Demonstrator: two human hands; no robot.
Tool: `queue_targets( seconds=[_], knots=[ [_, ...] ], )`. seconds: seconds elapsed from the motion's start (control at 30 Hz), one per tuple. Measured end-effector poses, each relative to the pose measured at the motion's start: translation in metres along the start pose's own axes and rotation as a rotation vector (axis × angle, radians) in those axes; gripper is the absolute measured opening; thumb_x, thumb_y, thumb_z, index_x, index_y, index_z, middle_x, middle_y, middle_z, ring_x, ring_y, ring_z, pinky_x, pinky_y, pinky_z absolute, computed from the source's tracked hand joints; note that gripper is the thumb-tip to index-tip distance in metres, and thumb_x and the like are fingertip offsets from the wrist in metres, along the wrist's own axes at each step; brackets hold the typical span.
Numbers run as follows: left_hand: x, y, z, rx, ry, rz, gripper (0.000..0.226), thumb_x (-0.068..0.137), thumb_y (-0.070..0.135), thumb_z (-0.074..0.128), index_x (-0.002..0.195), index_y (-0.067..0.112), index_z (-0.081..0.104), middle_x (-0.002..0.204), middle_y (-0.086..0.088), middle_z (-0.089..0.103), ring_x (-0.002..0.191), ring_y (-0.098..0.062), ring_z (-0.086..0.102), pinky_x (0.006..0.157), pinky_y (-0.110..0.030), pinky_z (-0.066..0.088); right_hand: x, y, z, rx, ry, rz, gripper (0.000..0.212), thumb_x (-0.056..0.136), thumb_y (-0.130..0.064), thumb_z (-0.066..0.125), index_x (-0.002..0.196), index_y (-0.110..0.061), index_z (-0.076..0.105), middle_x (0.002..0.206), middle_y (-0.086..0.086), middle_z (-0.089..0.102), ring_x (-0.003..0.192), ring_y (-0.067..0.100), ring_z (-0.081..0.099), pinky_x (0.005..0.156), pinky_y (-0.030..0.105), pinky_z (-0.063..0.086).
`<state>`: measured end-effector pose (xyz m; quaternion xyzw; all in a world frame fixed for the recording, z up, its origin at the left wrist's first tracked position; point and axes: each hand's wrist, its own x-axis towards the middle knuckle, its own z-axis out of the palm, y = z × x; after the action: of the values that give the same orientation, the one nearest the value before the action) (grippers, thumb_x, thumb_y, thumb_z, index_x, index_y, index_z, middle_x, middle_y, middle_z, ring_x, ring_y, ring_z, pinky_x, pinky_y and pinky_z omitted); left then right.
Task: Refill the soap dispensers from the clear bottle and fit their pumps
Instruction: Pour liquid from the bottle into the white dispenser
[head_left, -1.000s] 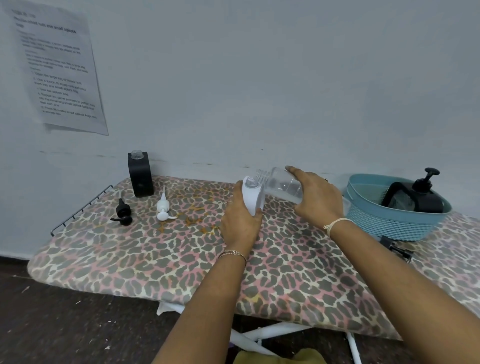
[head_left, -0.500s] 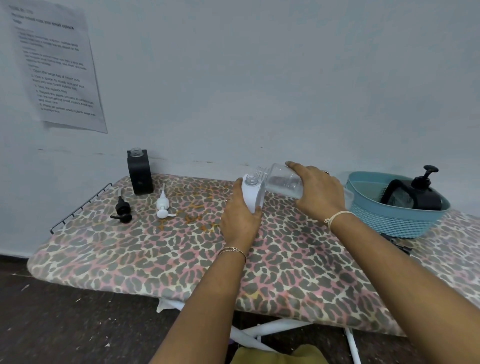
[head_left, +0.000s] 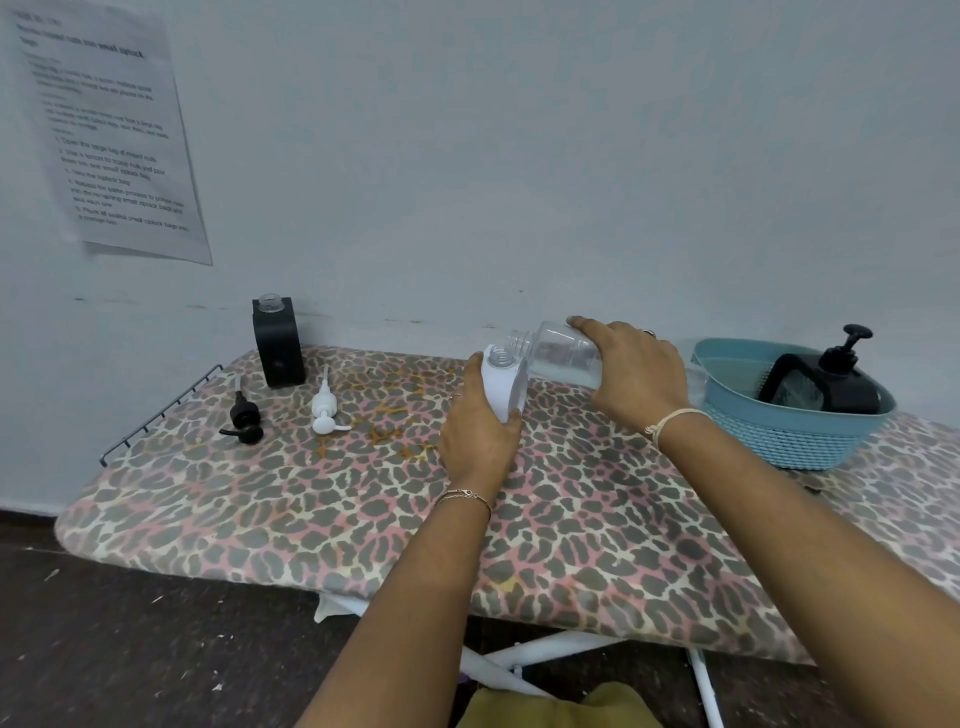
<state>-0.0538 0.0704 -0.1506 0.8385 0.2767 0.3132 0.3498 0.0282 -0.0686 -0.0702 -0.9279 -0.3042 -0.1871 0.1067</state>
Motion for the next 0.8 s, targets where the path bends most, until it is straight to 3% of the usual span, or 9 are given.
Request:
queue_targets(
  seconds=[0.8],
  knots=[
    [0.0007,-0.0004,0.0009,0.014,-0.004,-0.009,0.077,0.084,0.038,0.068,0.147,0.034,0.024,0.126,-0.005,0.06,0.105,-0.028,0.061,0.081,-0.041,0.052,0.0057,-0.0028,-0.0098,-0.058,-0.028,-0.01,0.078,0.074,-0.008,0.066,0.142,-0.034,0.039,0.111,0.004,0.062,0.1,0.03,0.06,0.086,0.041,0.048]
  ],
)
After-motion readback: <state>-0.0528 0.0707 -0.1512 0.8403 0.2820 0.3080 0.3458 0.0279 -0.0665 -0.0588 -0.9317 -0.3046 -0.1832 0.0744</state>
